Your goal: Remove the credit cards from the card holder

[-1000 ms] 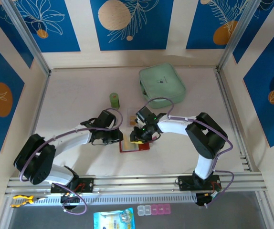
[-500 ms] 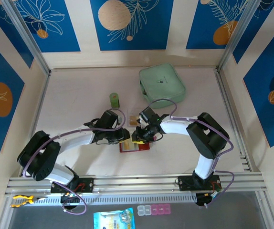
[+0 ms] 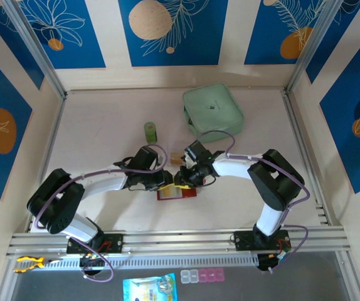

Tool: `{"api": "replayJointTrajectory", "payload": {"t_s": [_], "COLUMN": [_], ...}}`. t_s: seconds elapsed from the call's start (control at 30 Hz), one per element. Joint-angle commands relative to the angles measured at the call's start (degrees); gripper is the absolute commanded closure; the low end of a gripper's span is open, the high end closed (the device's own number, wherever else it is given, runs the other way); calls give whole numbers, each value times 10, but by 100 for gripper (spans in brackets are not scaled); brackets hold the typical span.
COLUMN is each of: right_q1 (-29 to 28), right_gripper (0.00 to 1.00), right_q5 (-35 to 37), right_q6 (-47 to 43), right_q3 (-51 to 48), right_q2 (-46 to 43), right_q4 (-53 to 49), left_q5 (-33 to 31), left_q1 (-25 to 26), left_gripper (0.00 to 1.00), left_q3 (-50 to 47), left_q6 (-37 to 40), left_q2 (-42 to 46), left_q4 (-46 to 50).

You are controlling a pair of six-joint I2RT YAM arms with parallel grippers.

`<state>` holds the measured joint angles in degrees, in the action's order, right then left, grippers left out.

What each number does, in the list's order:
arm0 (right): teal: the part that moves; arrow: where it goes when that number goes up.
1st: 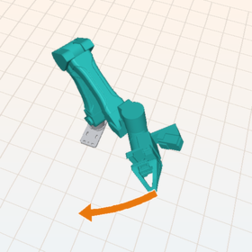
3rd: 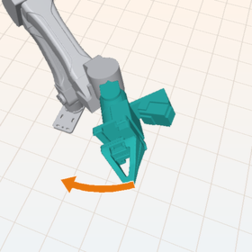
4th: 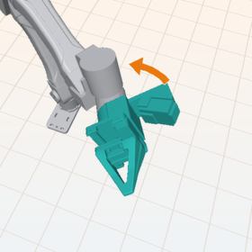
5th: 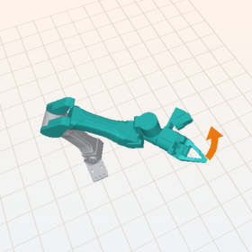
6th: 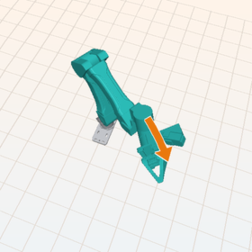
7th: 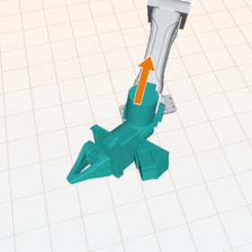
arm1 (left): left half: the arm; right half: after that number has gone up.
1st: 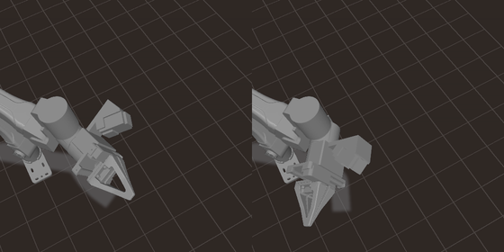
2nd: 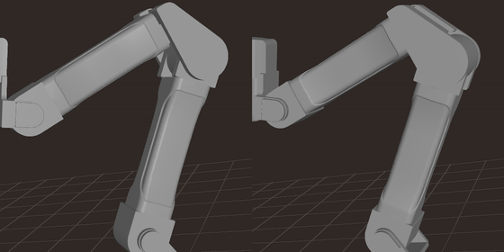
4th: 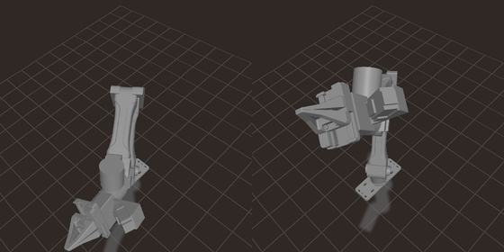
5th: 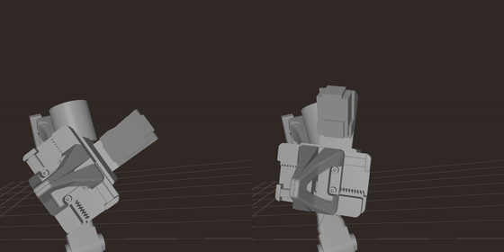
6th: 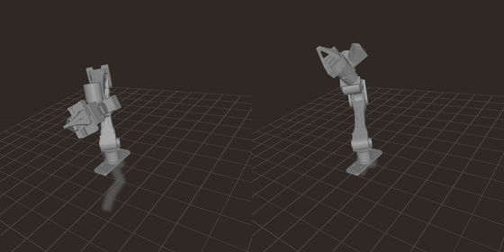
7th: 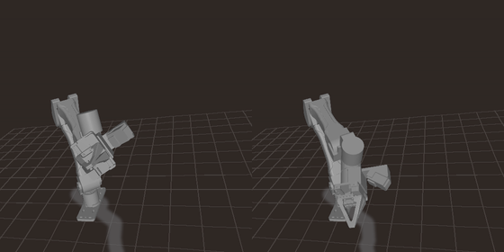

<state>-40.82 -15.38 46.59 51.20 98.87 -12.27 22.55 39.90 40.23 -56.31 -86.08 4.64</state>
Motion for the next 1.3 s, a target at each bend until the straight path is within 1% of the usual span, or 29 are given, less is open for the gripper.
{"api": "replayJointTrajectory", "payload": {"t_s": [0.0, 0.27, 0.33, 0.4, 0.5, 0.73, 0.9, 1.1, 1.27], "right_q1": [6, 27, 34, 39, 48, 70, 76, 72, 63], "right_gripper": [73, 73, 73, 73, 73, 71, 71, 71, 71], "right_q5": [8, 18, 19, 18, 20, 29, 31, 32, 29], "right_q6": [-5, -21, -24, -29, -33, -41, -41, -30, -24], "right_q3": [-4, -17, -22, -25, -33, -58, -67, -65, -62], "right_q2": [-36, -86, -96, -102, -116, -151, -163, -166, -154], "right_q4": [-31, -55, -59, -62, -67, -78, -78, -76, -75], "left_q5": [15, 24, 23, 21, 20, 28, 29, 28, 18], "left_q1": [6, 18, 24, 30, 37, 53, 58, 57, 55], "left_gripper": [72, 72, 69, 64, 61, 59, 57, 56, 56], "left_q3": [12, 49, 60, 72, 92, 144, 166, 175, 159], "left_q6": [-10, -8, -11, -10, -10, -5, -3, 6, 16], "left_q2": [-8, -34, -43, -51, -67, -114, -135, -140, -116], "left_q4": [-16, -15, -14, -11, -5, 8, 14, 22, 32]}}
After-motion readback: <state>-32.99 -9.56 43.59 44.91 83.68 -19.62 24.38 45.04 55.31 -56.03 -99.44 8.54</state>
